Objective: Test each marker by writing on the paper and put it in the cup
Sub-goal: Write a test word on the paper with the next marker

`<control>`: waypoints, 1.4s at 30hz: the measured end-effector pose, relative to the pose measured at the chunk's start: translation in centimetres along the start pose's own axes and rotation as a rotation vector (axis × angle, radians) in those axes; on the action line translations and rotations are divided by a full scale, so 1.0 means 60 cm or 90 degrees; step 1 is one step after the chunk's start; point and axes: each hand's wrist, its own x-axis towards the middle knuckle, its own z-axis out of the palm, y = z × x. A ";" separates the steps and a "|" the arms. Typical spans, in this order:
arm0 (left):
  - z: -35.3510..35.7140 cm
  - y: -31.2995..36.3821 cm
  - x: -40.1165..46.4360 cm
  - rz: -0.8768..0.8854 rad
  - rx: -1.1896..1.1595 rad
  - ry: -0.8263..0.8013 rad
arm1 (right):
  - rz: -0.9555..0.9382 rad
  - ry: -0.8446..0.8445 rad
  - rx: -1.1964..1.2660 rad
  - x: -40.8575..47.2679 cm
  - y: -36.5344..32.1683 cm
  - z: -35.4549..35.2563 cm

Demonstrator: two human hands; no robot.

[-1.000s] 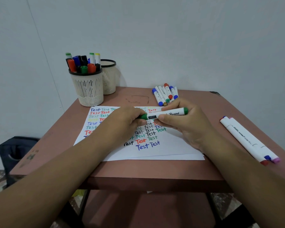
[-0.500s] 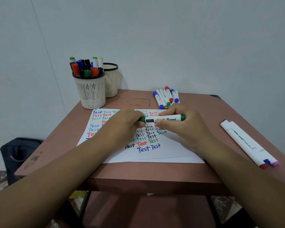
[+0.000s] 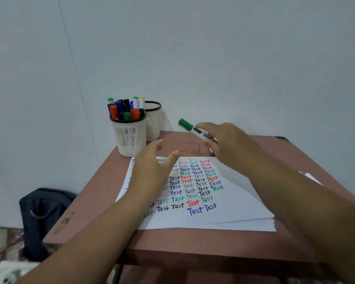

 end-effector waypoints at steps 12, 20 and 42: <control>0.002 -0.012 0.012 -0.109 0.066 -0.004 | 0.006 0.191 0.320 0.231 -0.067 0.024; 0.006 -0.015 0.017 -0.106 0.033 -0.019 | -0.021 0.210 0.324 0.325 -0.084 0.058; 0.012 -0.015 0.021 -0.110 0.076 -0.061 | 0.036 -0.180 -0.060 0.243 0.031 0.047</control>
